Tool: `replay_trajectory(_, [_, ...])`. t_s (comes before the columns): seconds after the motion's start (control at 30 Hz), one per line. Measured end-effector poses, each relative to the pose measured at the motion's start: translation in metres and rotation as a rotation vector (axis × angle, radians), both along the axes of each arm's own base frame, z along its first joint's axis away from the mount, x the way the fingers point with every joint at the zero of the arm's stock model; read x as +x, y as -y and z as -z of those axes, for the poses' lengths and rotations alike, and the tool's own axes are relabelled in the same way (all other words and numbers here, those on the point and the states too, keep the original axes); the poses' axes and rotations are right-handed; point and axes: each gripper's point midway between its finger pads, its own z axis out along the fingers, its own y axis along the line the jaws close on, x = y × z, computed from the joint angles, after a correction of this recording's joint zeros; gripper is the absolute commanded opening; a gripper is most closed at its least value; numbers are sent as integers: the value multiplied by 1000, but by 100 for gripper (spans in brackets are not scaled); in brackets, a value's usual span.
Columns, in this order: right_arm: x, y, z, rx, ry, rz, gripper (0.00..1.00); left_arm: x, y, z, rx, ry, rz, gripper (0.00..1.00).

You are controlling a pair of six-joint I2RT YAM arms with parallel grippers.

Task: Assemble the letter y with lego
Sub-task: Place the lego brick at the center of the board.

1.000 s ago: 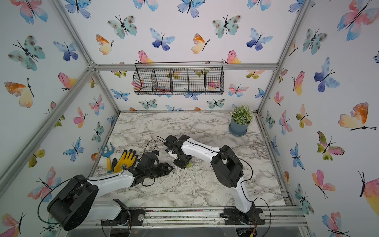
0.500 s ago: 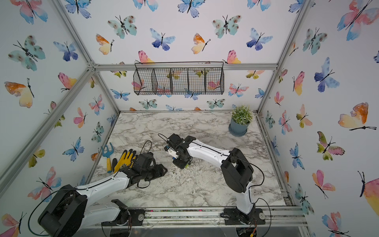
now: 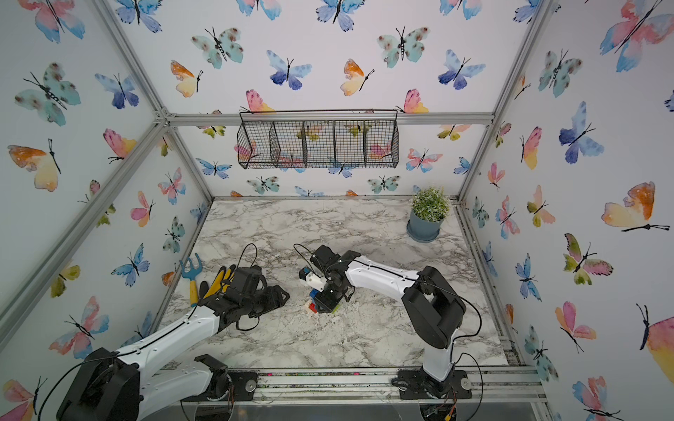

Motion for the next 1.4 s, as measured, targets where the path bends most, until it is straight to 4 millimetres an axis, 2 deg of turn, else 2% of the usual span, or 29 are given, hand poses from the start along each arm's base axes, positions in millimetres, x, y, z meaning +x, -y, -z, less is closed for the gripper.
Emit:
replay_trajectory(0.27, [-11, -3, 7, 78, -92, -14, 31, -1, -1, 2, 2, -10, 1, 70])
replay_trajectory(0.67, [-9, -6, 19, 141, -179, -6, 39, -3, 0, 5, -1, -27, 8, 70])
replay_trajectory(0.8, [-6, -4, 23, 141, -191, 0, 46, -4, 1, 5, -6, -31, 13, 70])
replay_trajectory(1.13, [8, -2, 29, 140, -190, 26, 51, -5, 5, 6, -25, -38, 26, 70])
replay_trajectory(1.4, [39, -6, 20, 138, -109, 76, 59, -11, 5, 15, -27, -61, 34, 70])
